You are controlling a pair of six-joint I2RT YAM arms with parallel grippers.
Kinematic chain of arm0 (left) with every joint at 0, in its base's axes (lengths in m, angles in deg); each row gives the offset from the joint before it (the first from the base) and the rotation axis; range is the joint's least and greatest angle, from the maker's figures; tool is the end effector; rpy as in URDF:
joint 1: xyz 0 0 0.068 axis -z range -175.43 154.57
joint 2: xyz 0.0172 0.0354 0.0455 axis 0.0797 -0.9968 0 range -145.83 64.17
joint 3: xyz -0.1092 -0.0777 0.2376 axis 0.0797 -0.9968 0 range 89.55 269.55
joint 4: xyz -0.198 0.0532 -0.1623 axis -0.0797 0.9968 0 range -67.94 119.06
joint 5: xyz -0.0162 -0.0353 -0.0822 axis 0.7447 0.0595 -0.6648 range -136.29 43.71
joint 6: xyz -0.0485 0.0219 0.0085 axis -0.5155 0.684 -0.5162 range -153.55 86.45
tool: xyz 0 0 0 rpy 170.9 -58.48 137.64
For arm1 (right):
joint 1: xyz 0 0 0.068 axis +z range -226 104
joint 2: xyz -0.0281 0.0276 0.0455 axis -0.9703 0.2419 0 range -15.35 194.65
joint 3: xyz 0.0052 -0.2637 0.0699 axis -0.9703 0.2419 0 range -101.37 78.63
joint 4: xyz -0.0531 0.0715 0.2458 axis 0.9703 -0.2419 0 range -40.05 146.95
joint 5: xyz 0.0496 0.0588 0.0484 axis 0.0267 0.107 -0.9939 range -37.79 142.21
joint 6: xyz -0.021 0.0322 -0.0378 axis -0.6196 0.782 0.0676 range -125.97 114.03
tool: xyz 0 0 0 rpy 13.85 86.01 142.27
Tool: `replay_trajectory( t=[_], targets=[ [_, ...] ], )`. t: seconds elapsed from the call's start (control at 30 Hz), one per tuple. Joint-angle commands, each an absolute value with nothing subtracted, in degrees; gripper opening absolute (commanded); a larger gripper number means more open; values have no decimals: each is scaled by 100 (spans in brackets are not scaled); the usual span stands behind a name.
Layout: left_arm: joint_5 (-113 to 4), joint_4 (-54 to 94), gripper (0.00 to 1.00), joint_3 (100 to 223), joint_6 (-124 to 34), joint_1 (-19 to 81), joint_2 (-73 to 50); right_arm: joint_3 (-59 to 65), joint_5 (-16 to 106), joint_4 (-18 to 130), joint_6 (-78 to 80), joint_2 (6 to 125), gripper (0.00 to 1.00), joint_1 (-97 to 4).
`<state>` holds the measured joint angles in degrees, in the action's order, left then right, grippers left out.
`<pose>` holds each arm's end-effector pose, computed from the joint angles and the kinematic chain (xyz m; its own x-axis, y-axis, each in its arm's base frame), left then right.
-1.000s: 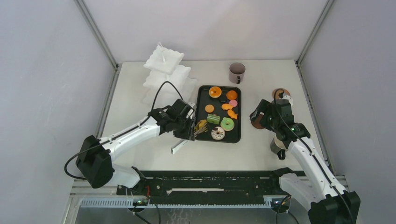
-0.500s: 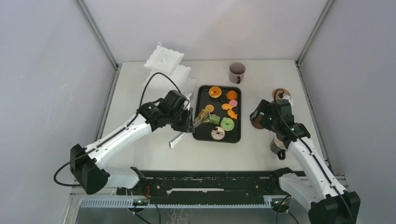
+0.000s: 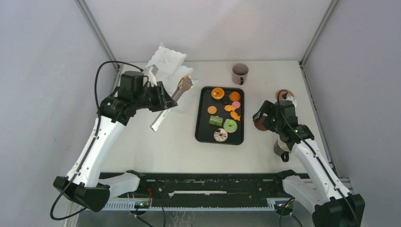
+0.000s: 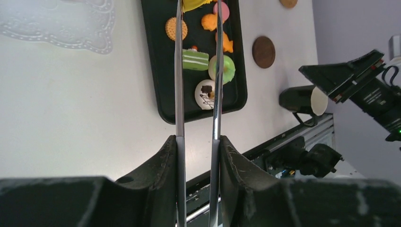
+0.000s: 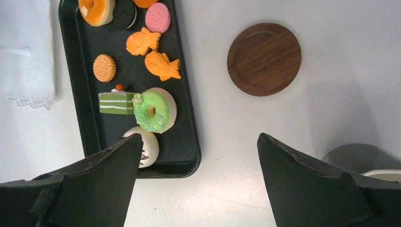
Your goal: Serve the afternoon tea
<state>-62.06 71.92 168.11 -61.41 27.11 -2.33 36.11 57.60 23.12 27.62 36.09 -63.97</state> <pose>0.2062 -0.0960 0.3991 -0.7656 -0.1692 -0.6207 0.2368 0.8229 -0.5164 0.1837 0.0358 0.2670 -0.6306 0.4288 -0.6470 0.2505 0.9014 0.3532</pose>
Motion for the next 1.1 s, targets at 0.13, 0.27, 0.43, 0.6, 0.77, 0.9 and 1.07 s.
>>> replay_trajectory(
  t=[0.13, 0.27, 0.43, 0.6, 0.77, 0.9, 1.07],
  targets=[
    [-7432, 6896, 0, 17329, -6044, 1898, 27, 3578, 5696, 2702, 2772, 3654, 98, -6397],
    [-7798, 6648, 0, 17436, -6185, 1547, 86, 3574, 5669, 2738, 2785, 3714, 98, -6396],
    [-7955, 6516, 0, 17575, -6364, 990, 60, 3574, 5682, 2728, 2791, 3721, 98, -6396],
    [-8165, 6486, 0, 17485, -6442, 422, 47, 3579, 5789, 2645, 2782, 3686, 98, -6403],
    [-8255, 6401, 0, 17261, -6445, -92, 80, 3578, 5837, 2606, 2804, 3717, 98, -6413],
    [-8369, 6074, 0, 17110, -6586, -406, 16, 3582, 5814, 2650, 2814, 3763, 98, -6414],
    [-8512, 5619, 0, 17076, -6782, -595, -350, 3580, 5792, 2706, 2828, 3792, 98, -6411]
  ],
)
